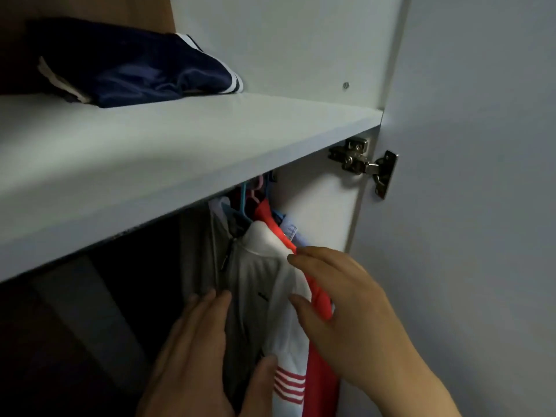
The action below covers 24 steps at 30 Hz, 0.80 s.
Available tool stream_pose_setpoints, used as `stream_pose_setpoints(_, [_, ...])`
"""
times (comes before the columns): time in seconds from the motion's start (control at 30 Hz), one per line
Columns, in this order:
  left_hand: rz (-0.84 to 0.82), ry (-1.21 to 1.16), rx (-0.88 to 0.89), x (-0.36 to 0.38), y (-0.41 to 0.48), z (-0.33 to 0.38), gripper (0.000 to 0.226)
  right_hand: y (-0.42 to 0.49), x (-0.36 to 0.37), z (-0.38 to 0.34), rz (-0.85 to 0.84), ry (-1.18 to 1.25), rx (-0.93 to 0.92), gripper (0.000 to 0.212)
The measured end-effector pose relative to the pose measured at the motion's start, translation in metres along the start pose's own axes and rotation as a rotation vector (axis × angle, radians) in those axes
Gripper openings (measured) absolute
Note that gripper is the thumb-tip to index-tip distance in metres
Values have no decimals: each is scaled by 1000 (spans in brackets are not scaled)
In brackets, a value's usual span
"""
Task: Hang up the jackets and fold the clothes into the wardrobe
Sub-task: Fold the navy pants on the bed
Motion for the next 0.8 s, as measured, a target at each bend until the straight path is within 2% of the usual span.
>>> stream_pose_setpoints(0.03, [-10, -58, -91, 13, -39, -22, 105, -5, 9, 5, 4, 1, -4, 48])
stream_pose_setpoints(0.07, [-127, -22, -122, 17, -49, -26, 99, -9, 20, 10, 17, 5, -17, 47])
stream_pose_setpoints(0.13, [-113, -54, -293, 37, -77, -47, 67, -22, 43, 16, 50, 27, -62, 50])
stream_pose_setpoints(0.17, [-113, -20, -334, 48, -77, -68, 44, -25, 55, 19, 75, 45, -95, 52])
stream_pose_setpoints(0.2, [-174, -3, -286, 56, -81, -85, 38, -28, 65, 23, 91, 65, -125, 52])
stream_pose_setpoints(0.23, [-203, 25, -173, 62, -96, -88, 42, -31, 74, 27, 99, 81, -150, 52])
stream_pose_setpoints(0.27, [-242, -120, -149, 80, -109, -101, 43, -36, 85, 32, 111, 92, -177, 51])
stream_pose_setpoints(0.33, [-311, -206, -230, 96, -124, -113, 43, -51, 103, 41, 112, 114, -196, 50])
stream_pose_setpoints(0.43, [-245, -348, -297, 114, -145, -118, 37, -87, 137, 52, 80, 162, -170, 58])
stream_pose_setpoints(0.5, [-127, -450, -429, 113, -168, -91, 28, -117, 158, 62, 80, 172, -154, 57])
stream_pose_setpoints(0.57, [-93, -662, -508, 116, -187, -70, 15, -144, 171, 78, 76, 196, -144, 53])
stream_pose_setpoints(0.6, [-71, -676, -585, 112, -204, -61, 16, -162, 175, 85, 56, 218, -155, 53])
stream_pose_setpoints(0.63, [-51, -589, -571, 117, -225, -53, 25, -175, 176, 91, 48, 228, -177, 56])
stream_pose_setpoints(0.7, [162, -279, -525, 109, -284, -29, 37, -204, 181, 99, -14, 253, -232, 63])
stream_pose_setpoints(0.8, [193, 129, -502, 96, -367, -2, 63, -238, 183, 102, -102, 302, -283, 64])
Point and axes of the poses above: each hand's wrist, its own y-axis towards the middle knuckle, its own x-axis out of the palm, z = x × y, the point moved 1 cm from there along y, towards the middle knuckle, and after that the axes turned 10 degrees about x, right-handed, at the moved point
